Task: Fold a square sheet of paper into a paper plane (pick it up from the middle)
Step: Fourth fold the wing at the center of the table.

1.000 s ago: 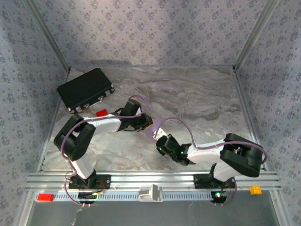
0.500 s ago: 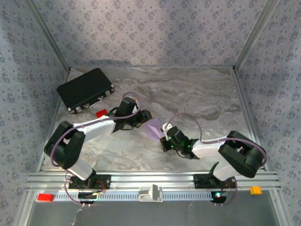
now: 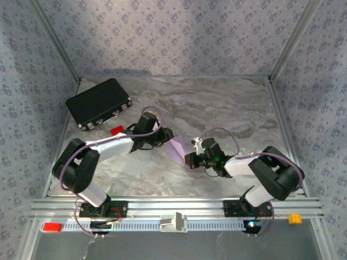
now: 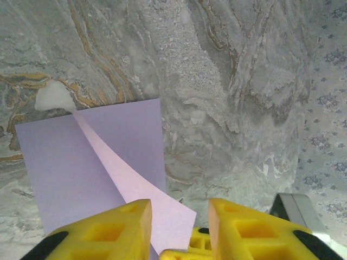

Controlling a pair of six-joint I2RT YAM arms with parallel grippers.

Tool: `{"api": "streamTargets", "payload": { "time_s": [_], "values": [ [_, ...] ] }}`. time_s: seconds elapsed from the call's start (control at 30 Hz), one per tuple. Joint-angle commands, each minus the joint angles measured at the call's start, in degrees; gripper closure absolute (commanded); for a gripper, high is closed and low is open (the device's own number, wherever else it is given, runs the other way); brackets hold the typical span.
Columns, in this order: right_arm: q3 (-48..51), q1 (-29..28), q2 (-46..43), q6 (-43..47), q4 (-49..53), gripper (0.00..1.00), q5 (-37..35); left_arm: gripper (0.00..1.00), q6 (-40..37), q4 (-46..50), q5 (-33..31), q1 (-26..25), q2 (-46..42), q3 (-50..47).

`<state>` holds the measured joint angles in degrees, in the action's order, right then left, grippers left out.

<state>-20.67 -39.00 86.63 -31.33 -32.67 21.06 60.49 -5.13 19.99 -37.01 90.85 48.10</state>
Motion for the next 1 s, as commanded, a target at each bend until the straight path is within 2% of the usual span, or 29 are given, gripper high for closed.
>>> {"api": "streamTargets", "payload": {
  "time_s": [0.0,0.17,0.43,0.6,0.97],
  "values": [
    [-1.7,0.9,2.8,-4.2,-2.4,0.99,6.1,0.73,-0.5,-2.0,1.7,0.3,1.2,-0.7],
    [-1.4,1.9,6.1,-9.0,-6.7,0.99,7.9,0.76,-0.2,-2.7,2.3,0.1,1.8,-0.7],
    [-1.0,3.3,7.7,-13.4,-7.5,0.98,9.4,0.83,-0.2,-4.8,4.2,0.0,3.3,-0.4],
    [0.9,4.2,7.8,-16.5,-8.8,0.98,7.8,0.9,0.0,-6.3,5.2,-0.8,5.1,0.3],
    [2.9,4.8,6.6,-18.9,-9.9,0.97,5.3,0.92,-0.4,-7.8,6.1,-2.1,8.8,1.8]
  ]
}}
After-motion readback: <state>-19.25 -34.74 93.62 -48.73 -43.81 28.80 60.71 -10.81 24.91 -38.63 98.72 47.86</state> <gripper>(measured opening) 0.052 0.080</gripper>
